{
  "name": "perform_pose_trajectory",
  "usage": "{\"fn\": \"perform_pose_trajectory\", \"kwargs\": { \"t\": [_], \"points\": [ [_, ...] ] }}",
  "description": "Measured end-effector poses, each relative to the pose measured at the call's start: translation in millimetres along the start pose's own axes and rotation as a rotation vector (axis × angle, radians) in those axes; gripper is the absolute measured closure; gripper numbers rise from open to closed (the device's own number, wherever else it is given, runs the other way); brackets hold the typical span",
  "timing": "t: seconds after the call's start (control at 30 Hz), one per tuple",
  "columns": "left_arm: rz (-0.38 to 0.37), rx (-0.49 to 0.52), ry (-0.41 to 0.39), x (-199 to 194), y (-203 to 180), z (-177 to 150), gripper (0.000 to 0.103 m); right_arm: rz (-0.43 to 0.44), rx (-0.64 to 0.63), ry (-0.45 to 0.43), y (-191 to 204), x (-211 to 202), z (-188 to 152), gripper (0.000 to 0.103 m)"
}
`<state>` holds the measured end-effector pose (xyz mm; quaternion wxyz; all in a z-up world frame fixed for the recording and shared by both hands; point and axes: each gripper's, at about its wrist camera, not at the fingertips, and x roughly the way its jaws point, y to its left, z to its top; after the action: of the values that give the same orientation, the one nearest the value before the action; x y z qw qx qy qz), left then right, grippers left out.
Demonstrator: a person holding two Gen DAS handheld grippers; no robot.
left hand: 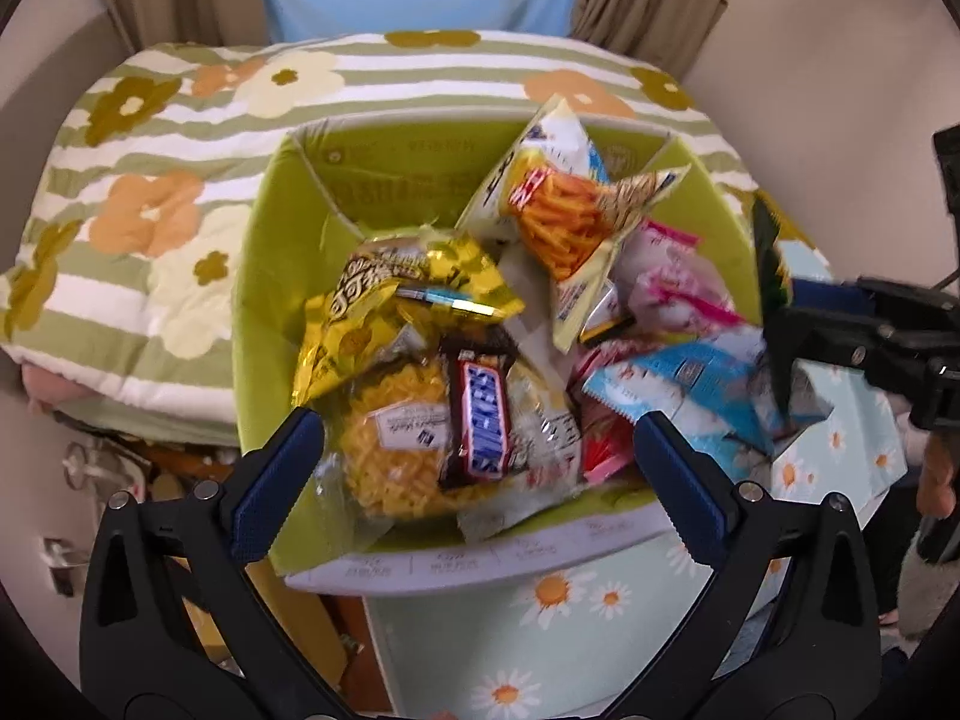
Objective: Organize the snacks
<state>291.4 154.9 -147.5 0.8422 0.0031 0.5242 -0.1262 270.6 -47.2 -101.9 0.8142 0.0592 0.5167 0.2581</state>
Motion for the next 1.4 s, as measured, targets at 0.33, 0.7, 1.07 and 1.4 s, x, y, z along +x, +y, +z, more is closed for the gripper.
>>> {"fn": "perform_pose_trajectory", "kwargs": {
  "t": [0.33,0.7,1.07,1.4],
  "points": [
    [0.047,-0.042,-0.066,-30.4,-7.3,-13.9,0.001,0.014,-0.075,-0.014,23.2,4.8,15.8,0.059],
    [0.103,-0.060,-0.088,-40.9,2.3,-21.1,0.001,-0.032,0.017,-0.043,25.8,13.7,15.8,0.007],
    [0.124,-0.064,-0.139,-57.8,-7.7,-26.8,0.001,-0.113,0.063,-0.117,14.8,-21.2,-8.0,0.007],
    [0.157,-0.063,-0.308,-131.9,-73.3,-44.5,0.001,-0.167,0.036,-0.274,10.9,-120.5,-45.8,0.007]
  ]
}}
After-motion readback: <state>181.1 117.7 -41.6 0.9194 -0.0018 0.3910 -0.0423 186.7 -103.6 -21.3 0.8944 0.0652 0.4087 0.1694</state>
